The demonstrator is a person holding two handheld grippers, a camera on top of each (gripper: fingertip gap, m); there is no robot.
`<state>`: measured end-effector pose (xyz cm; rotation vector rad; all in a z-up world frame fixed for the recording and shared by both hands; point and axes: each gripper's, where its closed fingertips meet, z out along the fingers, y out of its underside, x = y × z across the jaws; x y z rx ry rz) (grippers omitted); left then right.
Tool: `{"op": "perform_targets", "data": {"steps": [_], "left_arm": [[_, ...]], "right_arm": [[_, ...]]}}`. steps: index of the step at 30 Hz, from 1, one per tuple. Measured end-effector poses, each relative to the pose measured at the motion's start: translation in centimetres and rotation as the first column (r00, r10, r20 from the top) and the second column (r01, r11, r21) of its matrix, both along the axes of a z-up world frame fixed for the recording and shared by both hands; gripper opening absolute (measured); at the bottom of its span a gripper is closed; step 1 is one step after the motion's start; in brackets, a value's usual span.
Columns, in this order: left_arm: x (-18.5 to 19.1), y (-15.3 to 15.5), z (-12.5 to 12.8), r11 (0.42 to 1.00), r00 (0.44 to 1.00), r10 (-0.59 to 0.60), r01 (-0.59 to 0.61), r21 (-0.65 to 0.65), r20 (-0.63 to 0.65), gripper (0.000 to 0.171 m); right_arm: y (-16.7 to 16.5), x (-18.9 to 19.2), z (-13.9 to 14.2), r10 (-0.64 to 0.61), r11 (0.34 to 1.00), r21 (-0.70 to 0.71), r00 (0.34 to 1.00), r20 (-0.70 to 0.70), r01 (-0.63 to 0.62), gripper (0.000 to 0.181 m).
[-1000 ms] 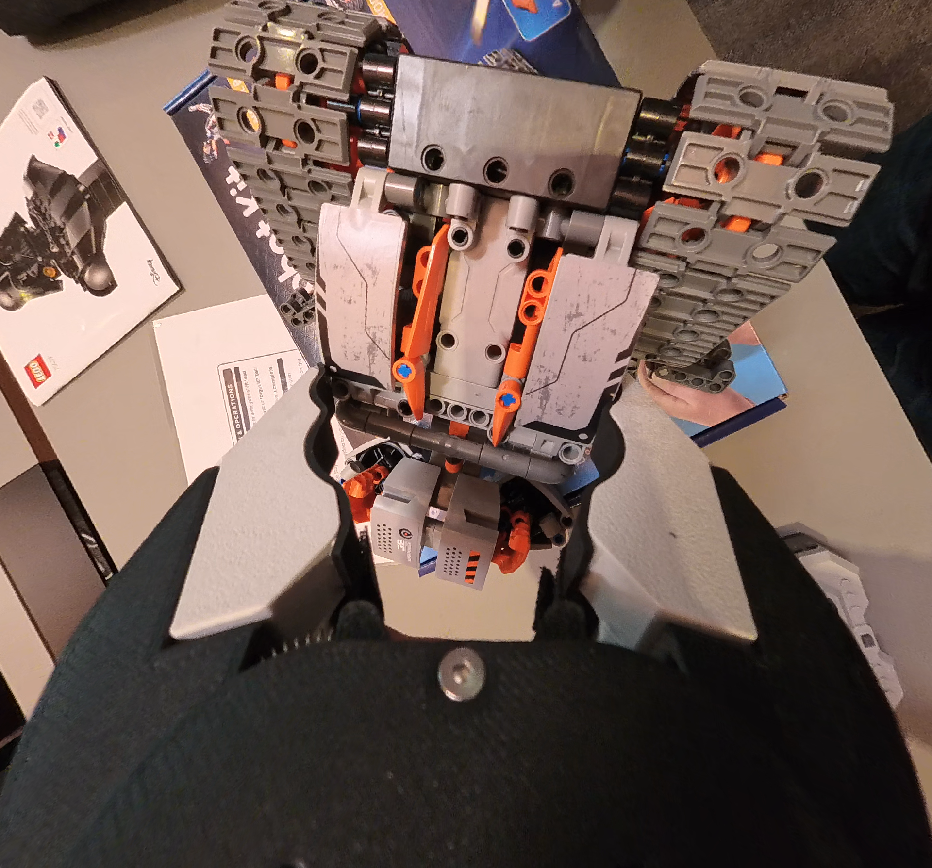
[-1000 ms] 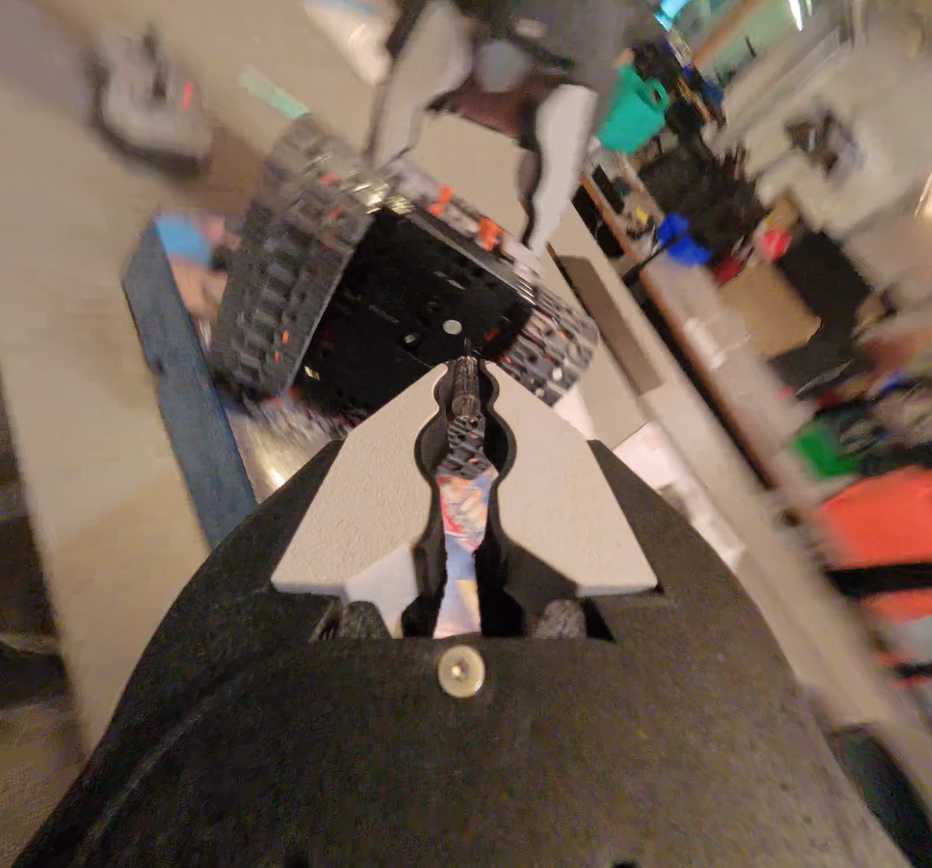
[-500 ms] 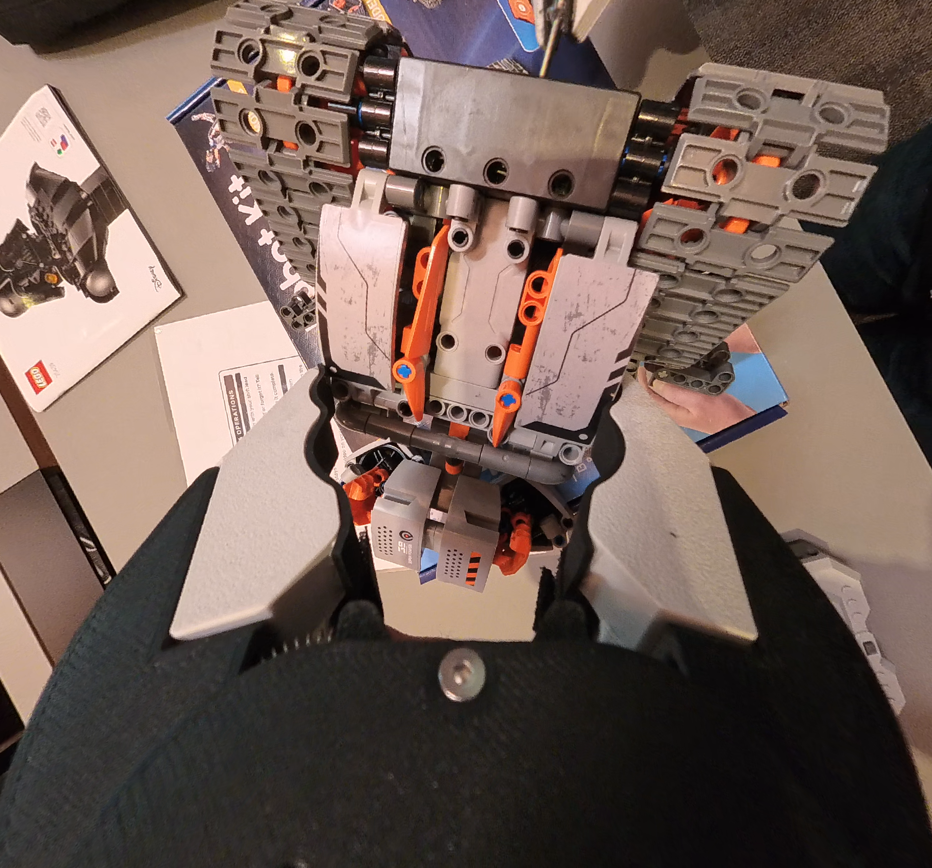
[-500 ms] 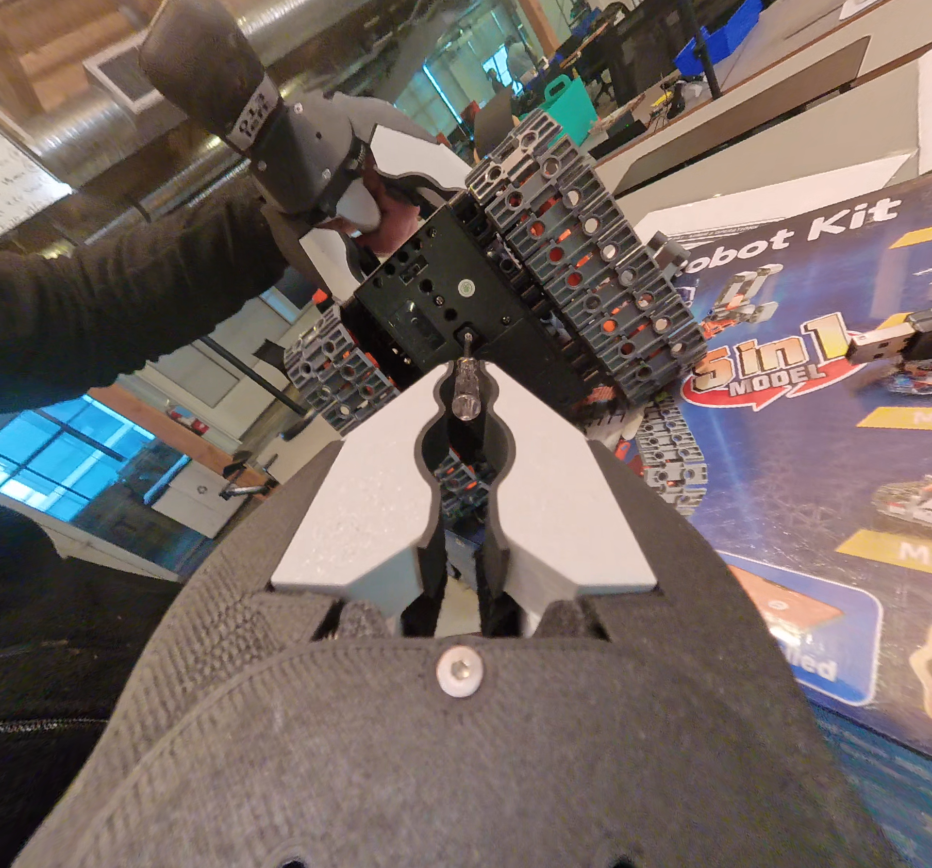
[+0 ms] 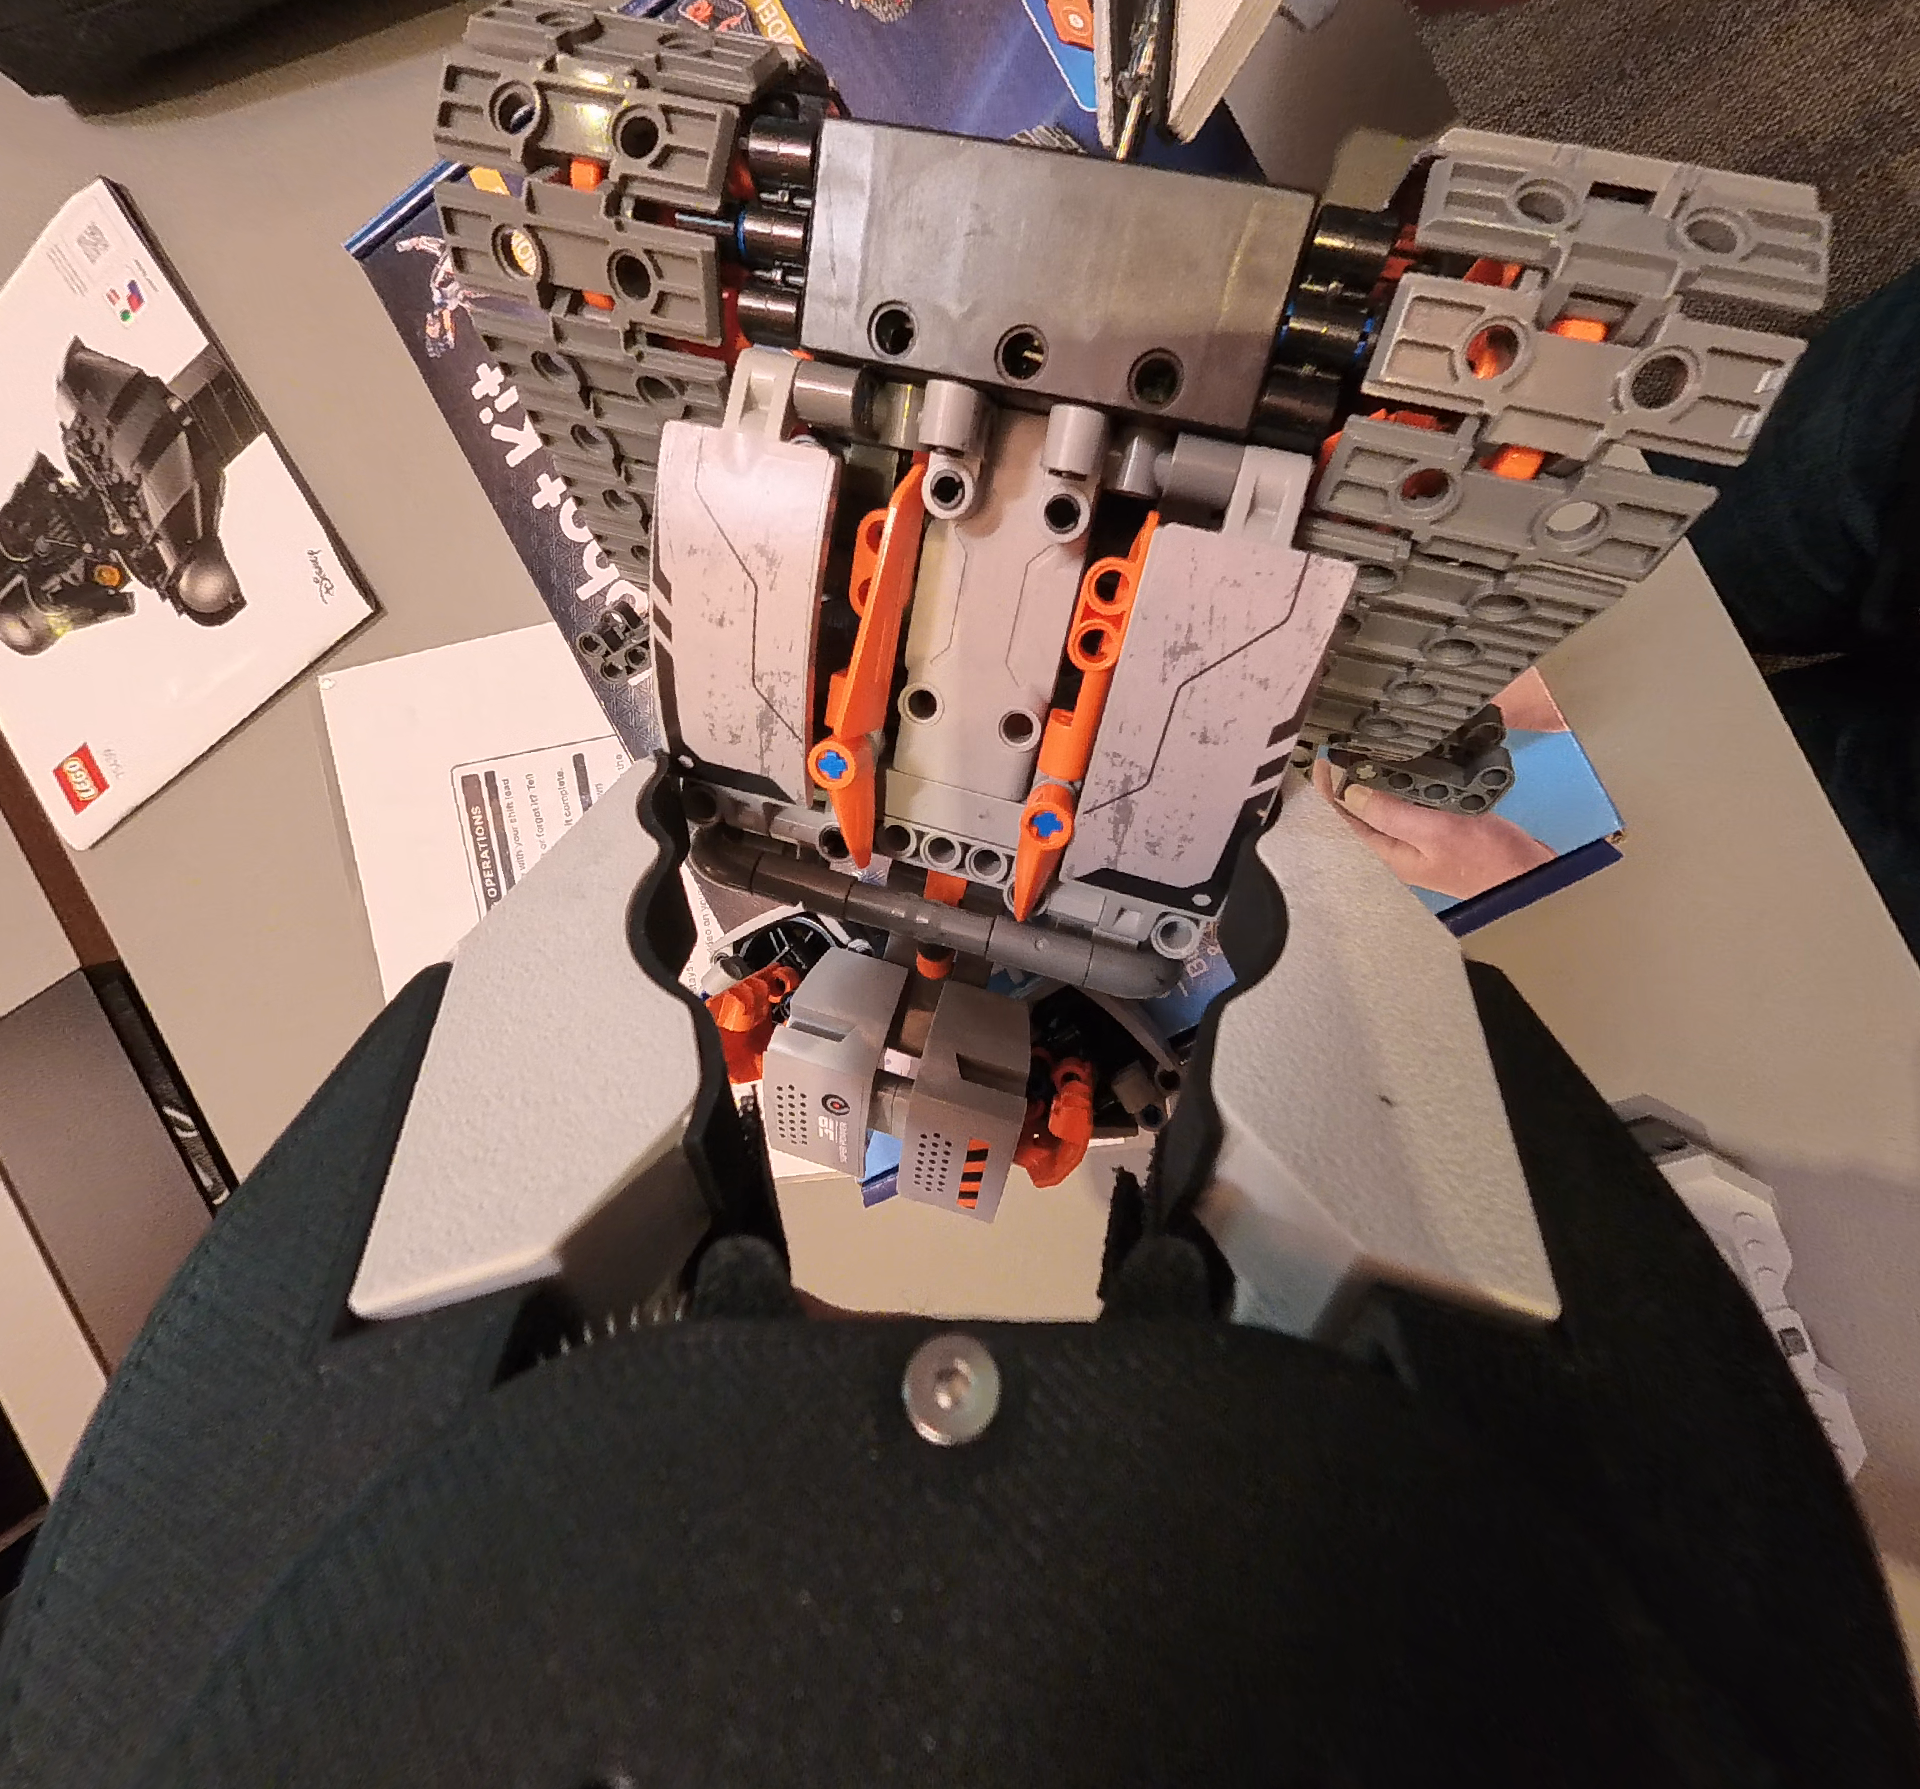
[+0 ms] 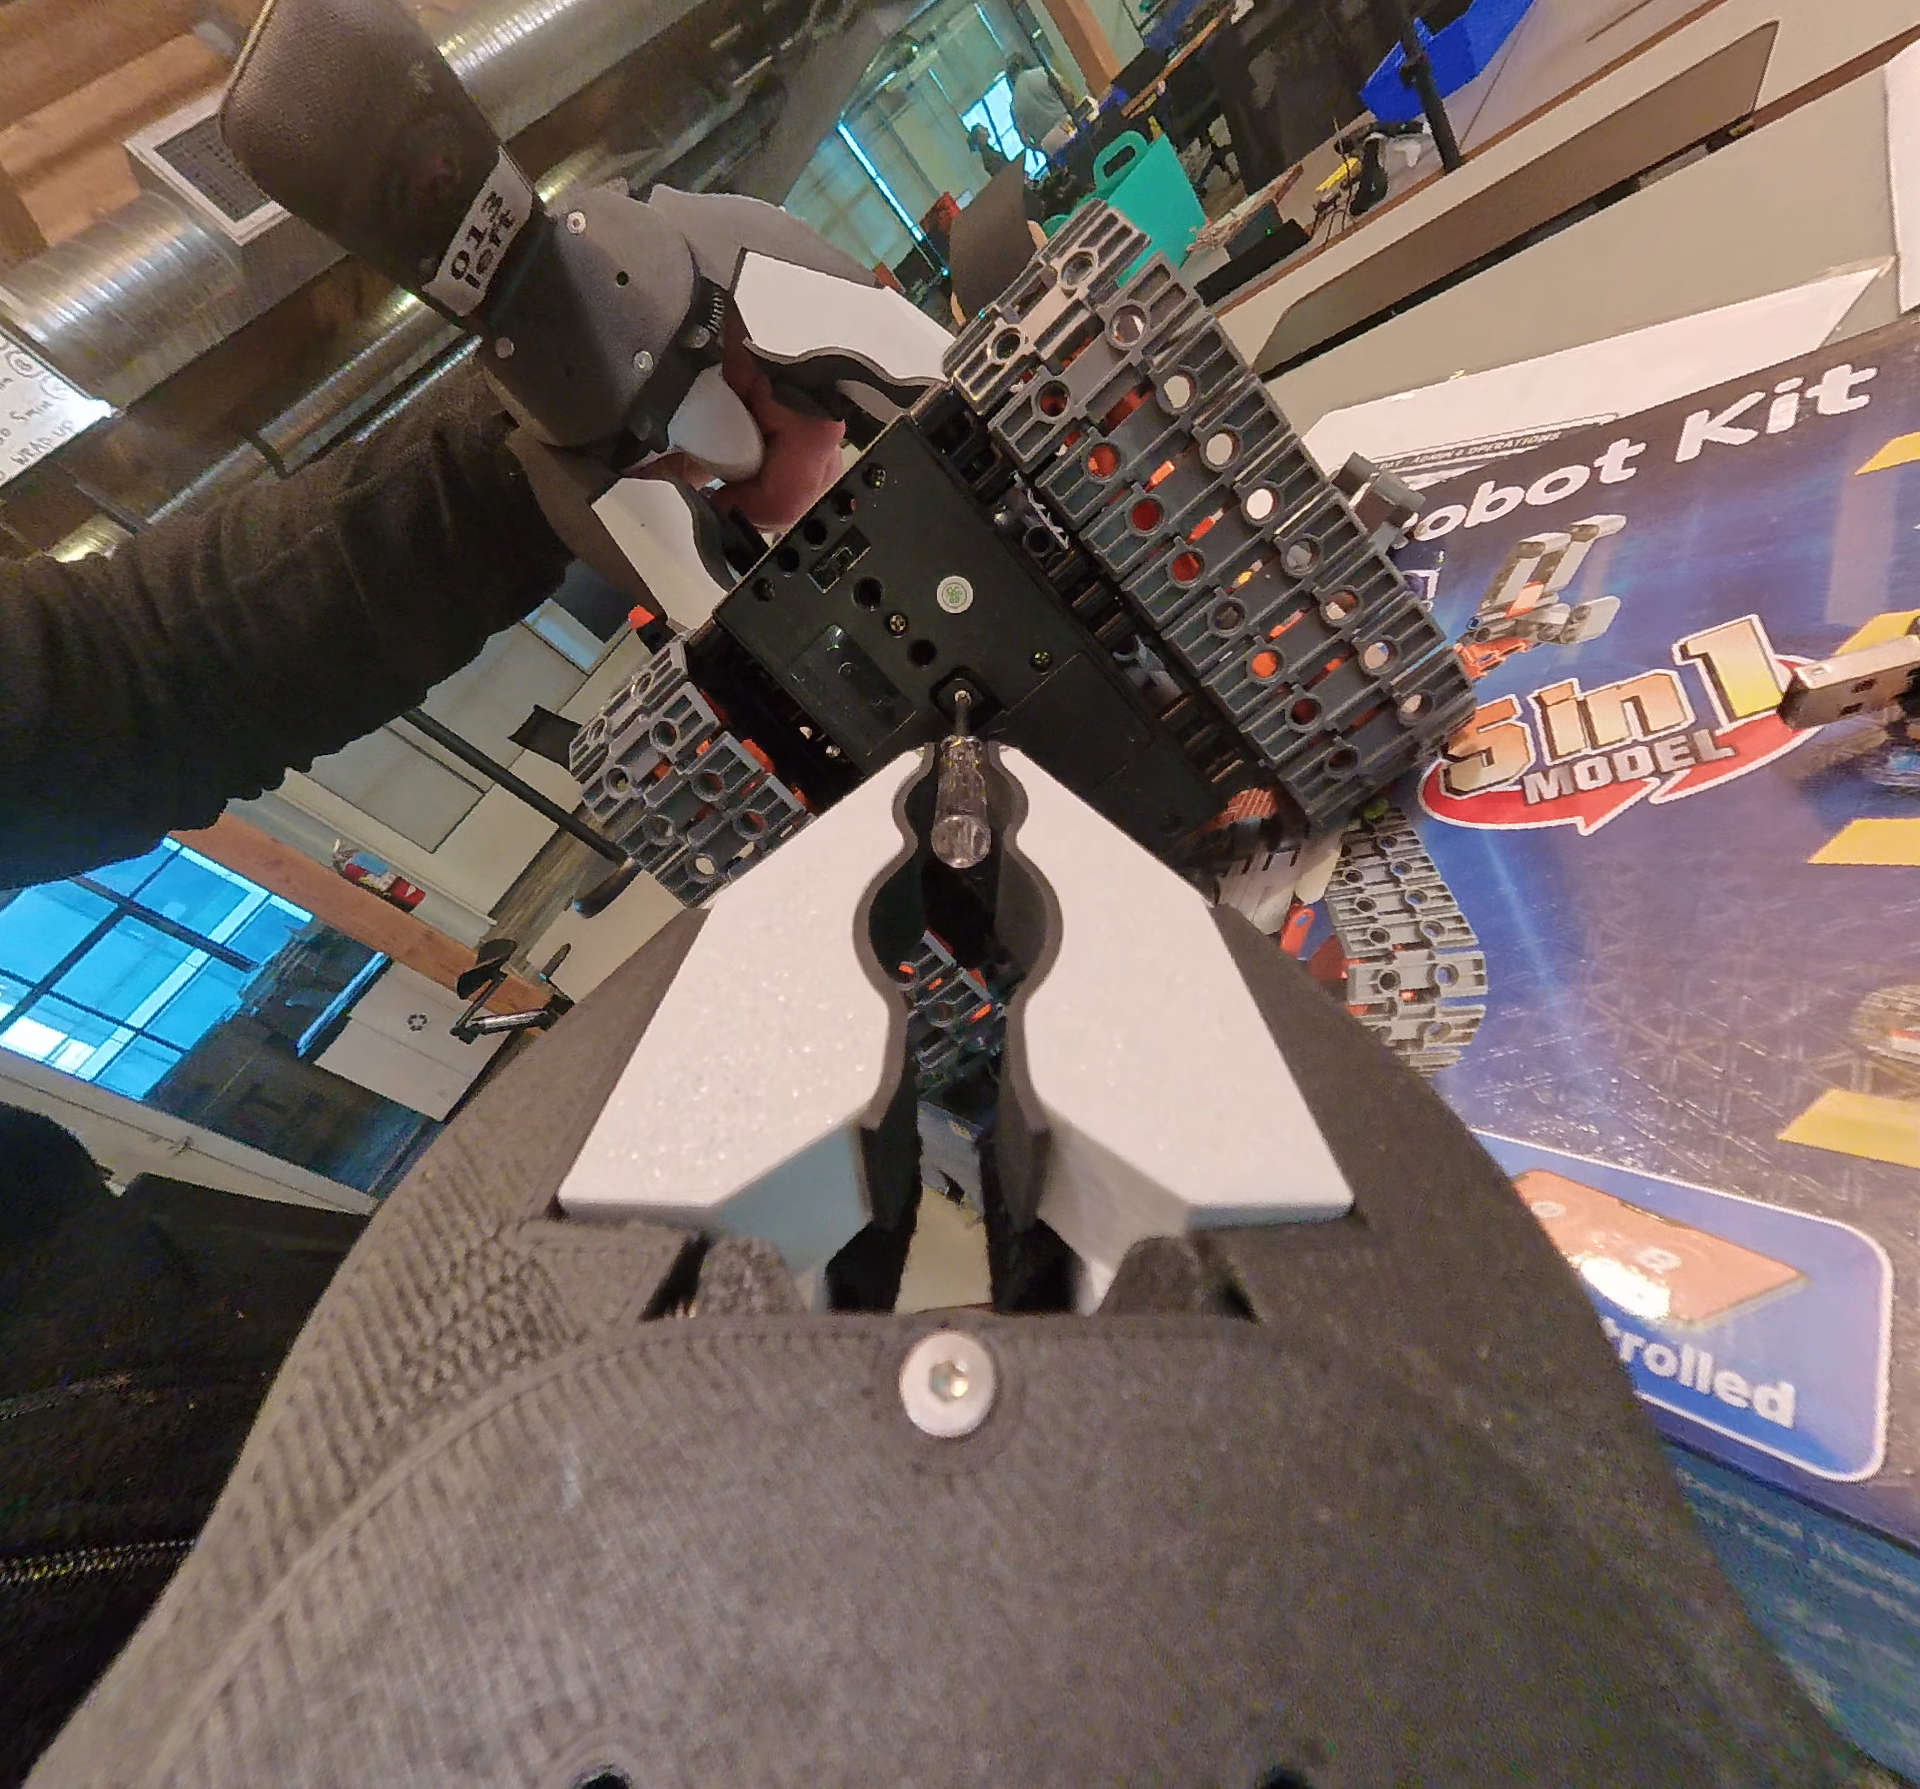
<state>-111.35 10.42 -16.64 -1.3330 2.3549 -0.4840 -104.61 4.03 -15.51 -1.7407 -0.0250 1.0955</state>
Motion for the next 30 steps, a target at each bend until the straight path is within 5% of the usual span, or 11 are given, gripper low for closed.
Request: {"op": "perform_targets", "data": {"steps": [8,14,18,22,25,28,30], "left_arm": [[1.0,0.3,-0.4,1.0,1.0,0.006,-0.006,0.006,0.002,0.102],[1.7,0.5,-0.9,1.0,1.0,0.008,-0.008,0.007,-0.003,0.102],[2.1,0.6,-0.8,1.0,1.0,0.009,-0.009,0.007,-0.003,0.102],[2.2,0.8,-0.6,1.0,1.0,0.007,-0.007,0.004,-0.008,0.102],[2.0,1.1,-0.6,1.0,1.0,0.014,-0.014,0.008,-0.016,0.102],[2.0,1.1,-0.4,1.0,1.0,0.019,-0.019,0.002,-0.005,0.102],[2.2,0.9,-0.4,1.0,1.0,0.02,-0.02,-0.002,0.002,0.102]], "right_arm": [[0.2,-0.2,0.2,0.035,0.999,-0.019,0.996,0.082,-0.033,0.004],[0.3,-0.3,0.1,0.097,0.958,0.189,0.863,0.495,-0.216,0.003],[0.4,-0.3,0.2,0.055,0.865,0.295,0.66,0.749,-0.407,0.004],[0.5,-0.2,0.1,-0.24,0.66,0.358,0.266,0.934,-0.66,0.003],[0.8,-0.5,0.2,-0.49,0.526,0.296,0.0,0.872,-0.798,0.004],[0.8,-0.4,0.5,-0.515,0.468,0.24,-0.042,0.856,-0.85,0.004],[0.6,0.0,1.2,-0.436,0.501,0.252,0.011,0.9,-0.828,0.004]]}}
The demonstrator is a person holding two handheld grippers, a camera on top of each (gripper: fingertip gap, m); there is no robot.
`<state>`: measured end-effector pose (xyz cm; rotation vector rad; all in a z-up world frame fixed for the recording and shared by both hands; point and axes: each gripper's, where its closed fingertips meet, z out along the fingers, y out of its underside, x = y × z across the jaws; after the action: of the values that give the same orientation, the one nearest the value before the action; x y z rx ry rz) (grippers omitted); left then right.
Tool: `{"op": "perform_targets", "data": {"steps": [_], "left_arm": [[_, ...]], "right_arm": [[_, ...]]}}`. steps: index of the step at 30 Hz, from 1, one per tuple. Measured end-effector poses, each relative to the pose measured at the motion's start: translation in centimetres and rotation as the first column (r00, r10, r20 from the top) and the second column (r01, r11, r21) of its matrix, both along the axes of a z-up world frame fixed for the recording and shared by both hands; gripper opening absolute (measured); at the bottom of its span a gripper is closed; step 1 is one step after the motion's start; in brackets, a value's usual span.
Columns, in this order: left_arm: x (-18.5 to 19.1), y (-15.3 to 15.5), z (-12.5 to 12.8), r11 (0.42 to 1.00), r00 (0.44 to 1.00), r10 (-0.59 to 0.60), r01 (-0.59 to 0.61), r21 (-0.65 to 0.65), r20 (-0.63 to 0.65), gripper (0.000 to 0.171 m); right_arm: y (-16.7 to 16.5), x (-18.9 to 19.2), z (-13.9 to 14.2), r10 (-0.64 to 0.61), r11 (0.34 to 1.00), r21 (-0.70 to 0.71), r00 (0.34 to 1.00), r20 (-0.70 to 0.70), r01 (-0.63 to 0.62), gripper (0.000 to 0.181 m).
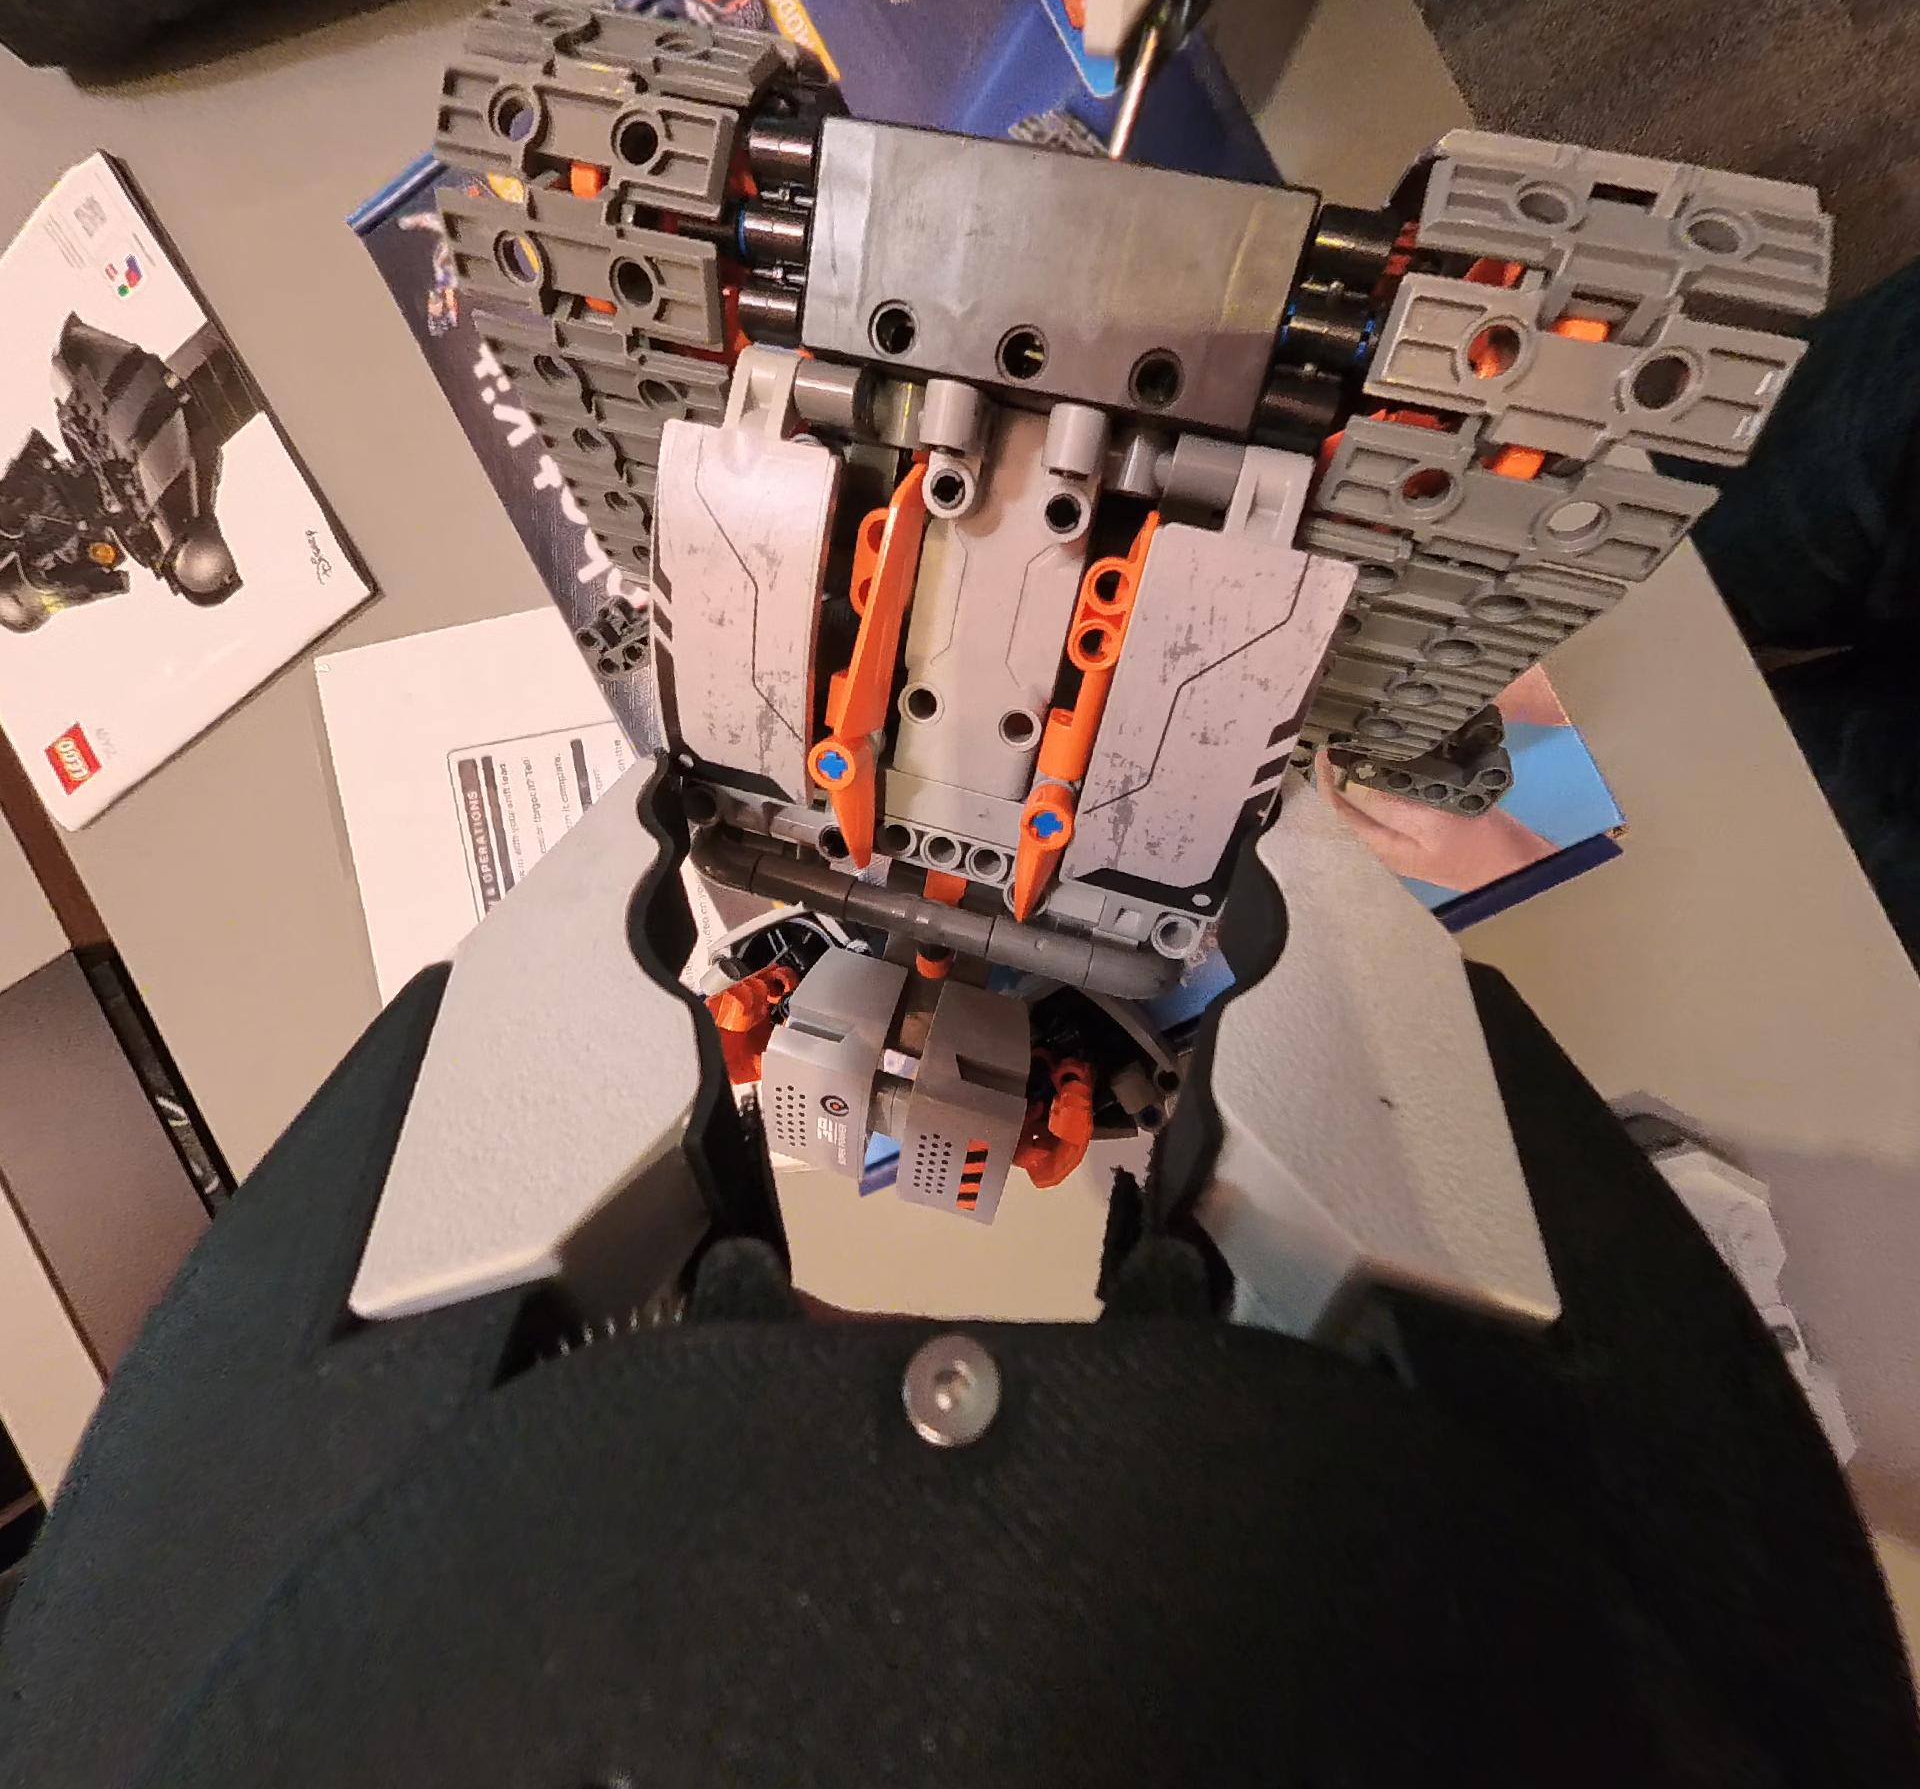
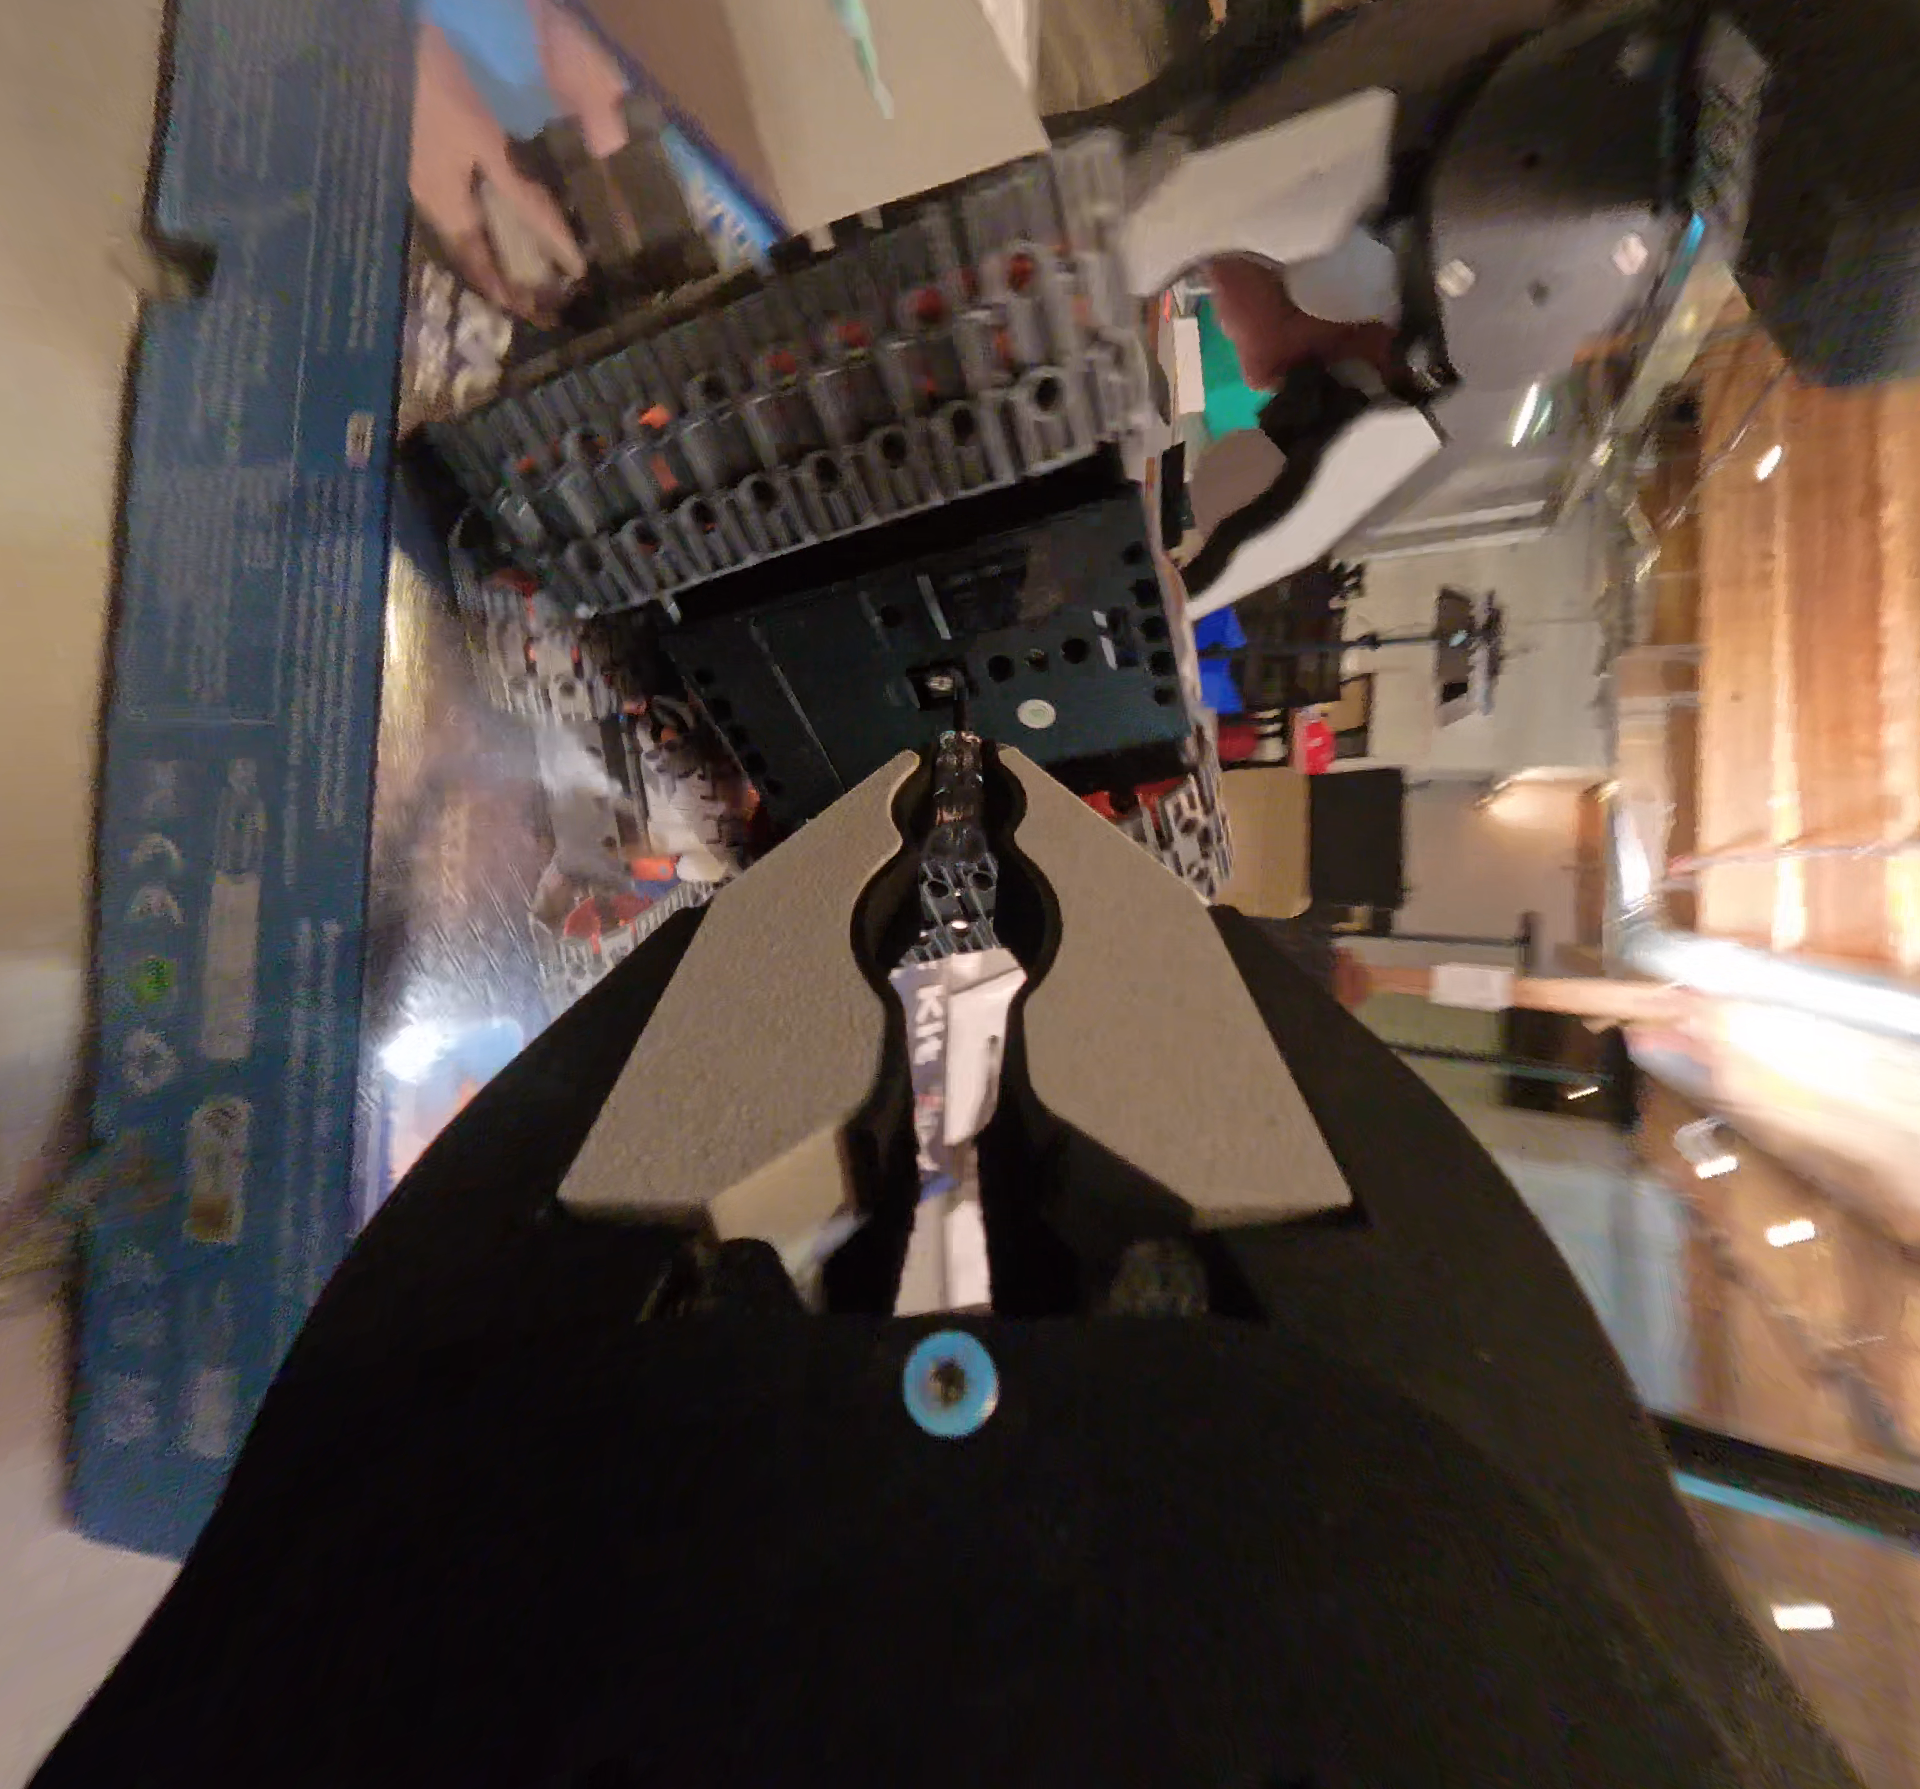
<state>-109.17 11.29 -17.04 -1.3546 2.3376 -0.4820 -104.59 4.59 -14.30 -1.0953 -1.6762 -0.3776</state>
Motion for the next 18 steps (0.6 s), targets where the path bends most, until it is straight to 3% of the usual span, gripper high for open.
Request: {"op": "perform_targets", "data": {"steps": [3,5,7,9,11,14,18], "left_arm": [[0.0,-0.1,-0.1,1.0,1.0,0.006,-0.006,-0.006,0.01,0.102],[0.0,-0.1,-0.1,1.0,1.0,0.009,-0.009,-0.006,0.015,0.102],[-0.1,-0.2,-0.1,1.0,1.0,0.008,-0.008,-0.008,0.012,0.102],[-0.1,-0.2,0.0,1.0,1.0,0.007,-0.007,-0.009,0.009,0.102],[-0.1,-0.2,0.0,1.0,1.0,0.005,-0.005,-0.007,0.004,0.102],[0.0,-0.1,0.0,1.0,1.0,0.003,-0.003,-0.009,0.004,0.102],[0.2,-0.1,-0.1,1.0,1.0,0.002,-0.002,-0.011,0.009,0.101]], "right_arm": [[0.3,1.1,1.9,-0.181,0.961,-0.257,0.934,-0.309,0.101,0.004],[0.4,1.7,2.0,-0.371,0.858,-0.506,0.782,-0.501,0.082,0.004],[0.3,2.0,1.8,-0.533,0.737,-0.674,0.571,-0.625,-0.05,0.004],[0.2,2.1,0.9,-0.65,0.639,-0.75,0.402,-0.645,-0.17,0.004],[0.1,1.9,0.0,-0.721,0.579,-0.772,0.279,-0.635,-0.262,0.004],[-0.3,0.9,-1.0,-0.775,0.517,-0.765,0.17,-0.609,-0.385,0.004],[-0.2,0.6,-1.2,-0.796,0.507,-0.754,0.109,-0.595,-0.419,0.004]]}}
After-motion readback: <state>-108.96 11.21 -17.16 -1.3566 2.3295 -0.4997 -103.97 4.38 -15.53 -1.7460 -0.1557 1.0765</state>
